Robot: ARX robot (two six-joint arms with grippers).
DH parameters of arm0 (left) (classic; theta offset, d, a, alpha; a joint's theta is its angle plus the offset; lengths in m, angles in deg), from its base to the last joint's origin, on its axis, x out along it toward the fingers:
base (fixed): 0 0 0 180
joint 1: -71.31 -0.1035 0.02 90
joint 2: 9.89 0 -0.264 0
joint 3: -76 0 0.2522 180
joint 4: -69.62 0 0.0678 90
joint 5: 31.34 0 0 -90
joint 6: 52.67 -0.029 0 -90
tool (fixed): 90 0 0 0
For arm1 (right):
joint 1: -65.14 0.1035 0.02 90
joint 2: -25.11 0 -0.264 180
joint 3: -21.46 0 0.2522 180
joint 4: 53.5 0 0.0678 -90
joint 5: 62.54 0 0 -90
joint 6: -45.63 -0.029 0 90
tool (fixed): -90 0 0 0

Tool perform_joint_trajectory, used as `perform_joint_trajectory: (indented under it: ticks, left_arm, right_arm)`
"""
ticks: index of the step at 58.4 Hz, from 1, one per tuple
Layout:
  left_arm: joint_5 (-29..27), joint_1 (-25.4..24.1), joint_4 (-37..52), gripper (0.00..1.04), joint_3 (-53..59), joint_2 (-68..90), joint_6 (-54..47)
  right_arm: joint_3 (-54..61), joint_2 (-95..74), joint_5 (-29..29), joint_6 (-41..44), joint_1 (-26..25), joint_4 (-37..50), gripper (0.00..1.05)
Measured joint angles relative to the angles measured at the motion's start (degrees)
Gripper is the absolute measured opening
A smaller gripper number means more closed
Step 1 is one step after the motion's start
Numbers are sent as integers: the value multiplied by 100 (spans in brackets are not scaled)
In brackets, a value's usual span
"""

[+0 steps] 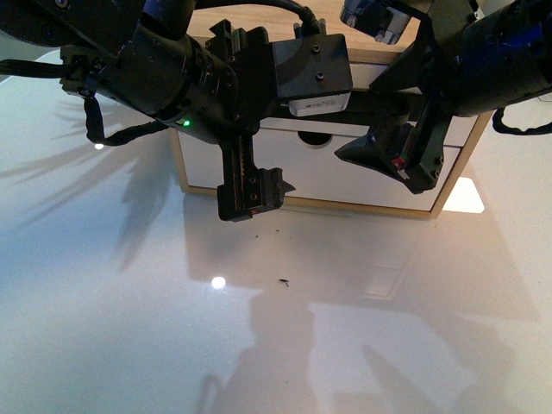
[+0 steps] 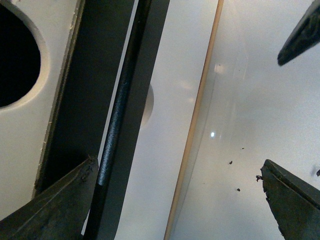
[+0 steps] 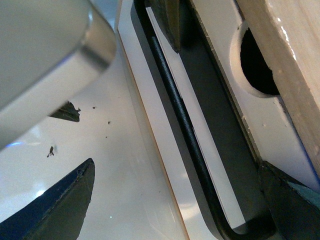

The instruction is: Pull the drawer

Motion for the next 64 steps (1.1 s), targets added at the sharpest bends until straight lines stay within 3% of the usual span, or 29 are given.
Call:
perform_joint_trajectory:
  ticks: [25,64]
  left_arm:
    - [31,9,0,97,-22,37,-4]
    - [-28,11,-42,97,-33,63,-229]
  right_arm:
    - [-13,-142,44,-120,22,28,96]
    - [13,-271,-175,800,-37,-210,96]
